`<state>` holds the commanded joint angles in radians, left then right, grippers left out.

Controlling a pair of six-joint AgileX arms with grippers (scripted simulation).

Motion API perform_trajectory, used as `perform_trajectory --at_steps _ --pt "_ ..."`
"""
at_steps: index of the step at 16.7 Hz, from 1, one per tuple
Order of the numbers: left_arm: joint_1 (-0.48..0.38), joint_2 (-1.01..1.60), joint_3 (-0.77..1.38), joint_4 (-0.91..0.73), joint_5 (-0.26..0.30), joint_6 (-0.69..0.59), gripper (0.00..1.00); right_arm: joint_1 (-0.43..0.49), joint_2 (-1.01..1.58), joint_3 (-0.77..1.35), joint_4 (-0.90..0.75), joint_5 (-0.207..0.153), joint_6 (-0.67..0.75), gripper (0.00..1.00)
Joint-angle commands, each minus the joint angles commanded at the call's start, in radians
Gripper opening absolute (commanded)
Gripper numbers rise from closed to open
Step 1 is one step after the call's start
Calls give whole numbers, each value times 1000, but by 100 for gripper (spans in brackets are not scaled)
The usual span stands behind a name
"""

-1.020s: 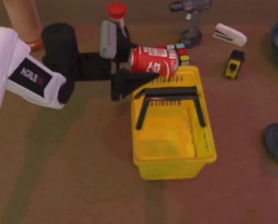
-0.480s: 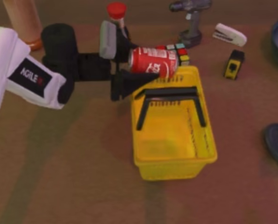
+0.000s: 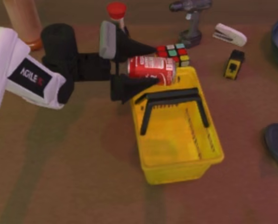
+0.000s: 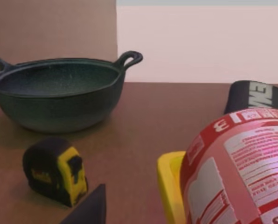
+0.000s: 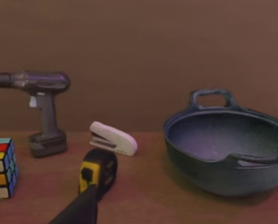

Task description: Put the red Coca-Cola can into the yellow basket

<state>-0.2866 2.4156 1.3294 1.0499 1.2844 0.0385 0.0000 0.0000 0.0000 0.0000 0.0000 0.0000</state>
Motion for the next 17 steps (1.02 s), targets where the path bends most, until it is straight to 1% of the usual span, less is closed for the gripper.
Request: perform_trajectory --at_steps 5,6,8,10,12,14,17 --pt "-3 -2 1 -1 -1 1 100 0 0 0 0 0 0 100" --pt "-2 -12 -4 -6 -7 -1 100 5 10 10 -8 -1 -6 100" --pt "5 -61 -30 -32 -39 -11 100 25 59 58 -48 -4 -35 100" --pt "20 -150 -75 -75 -94 -26 100 58 147 146 -115 -6 -83 100" --pt "42 -279 -138 -134 -170 -45 100 101 279 276 -210 -7 -151 100" --pt "70 -443 -216 -206 -262 -65 100 149 445 434 -320 -6 -230 100" --pt "119 -741 -365 -336 -423 -91 100 230 749 717 -513 -3 -367 100"
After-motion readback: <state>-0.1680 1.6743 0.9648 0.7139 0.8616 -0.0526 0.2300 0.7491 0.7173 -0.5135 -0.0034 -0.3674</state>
